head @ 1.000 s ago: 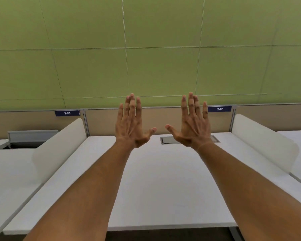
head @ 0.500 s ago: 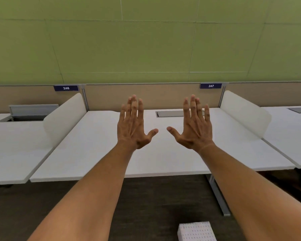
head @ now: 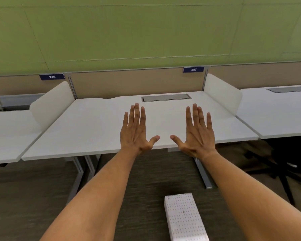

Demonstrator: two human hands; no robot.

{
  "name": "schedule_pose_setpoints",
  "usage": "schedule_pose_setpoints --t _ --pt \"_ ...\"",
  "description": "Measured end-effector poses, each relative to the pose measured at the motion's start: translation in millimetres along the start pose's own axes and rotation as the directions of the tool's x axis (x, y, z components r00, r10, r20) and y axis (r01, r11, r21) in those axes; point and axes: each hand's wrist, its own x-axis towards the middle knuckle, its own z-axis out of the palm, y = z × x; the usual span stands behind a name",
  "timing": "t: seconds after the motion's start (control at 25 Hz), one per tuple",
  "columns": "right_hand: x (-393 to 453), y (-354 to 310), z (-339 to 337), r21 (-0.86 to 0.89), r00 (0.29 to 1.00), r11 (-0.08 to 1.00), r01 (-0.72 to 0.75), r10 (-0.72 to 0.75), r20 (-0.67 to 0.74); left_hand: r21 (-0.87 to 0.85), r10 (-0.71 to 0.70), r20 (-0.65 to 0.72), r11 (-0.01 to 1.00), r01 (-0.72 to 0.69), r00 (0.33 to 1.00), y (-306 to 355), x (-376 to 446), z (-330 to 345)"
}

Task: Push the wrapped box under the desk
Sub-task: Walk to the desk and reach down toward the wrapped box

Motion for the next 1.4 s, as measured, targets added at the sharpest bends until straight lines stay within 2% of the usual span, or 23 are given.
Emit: schedule_pose_setpoints --t 0.32,0.52,0.68,0.96,1.16,1.4 --pt "-95.3 123.9 9.4 -0.003 0.996 1.000 -0.005 0.005 0.089 -0.002 0.000 0.133 1.000 0.001 0.991 145.2 -70.1 15.1" --pt "-142.3 169.4 27.2 -0.002 0.985 1.000 -0.031 0.031 0.167 -0.016 0.013 0.221 1.000 -0.010 0.975 197.7 -108.8 36.5" --pt "-165.2 180.6 57.6 0.013 0.963 0.999 -0.048 0.043 0.264 -0.030 0.016 0.301 1.000 -0.007 0.953 212.9 -129.3 68.5" --pt "-187.4 172.8 148.6 0.020 0.919 0.997 -0.071 0.058 0.389 -0.093 0.009 0.461 0.995 0.038 0.887 208.5 -154.3 169.1" --pt "-217.7 162.8 209.7 -0.018 0.829 0.998 -0.067 0.065 0.556 -0.119 0.021 0.577 0.991 0.058 0.817 209.2 -191.5 230.5" --pt "-257.2 162.1 285.9 -0.005 0.752 0.999 -0.035 0.030 0.659 -0.147 0.016 0.688 0.982 0.118 0.725 222.1 -244.8 304.9"
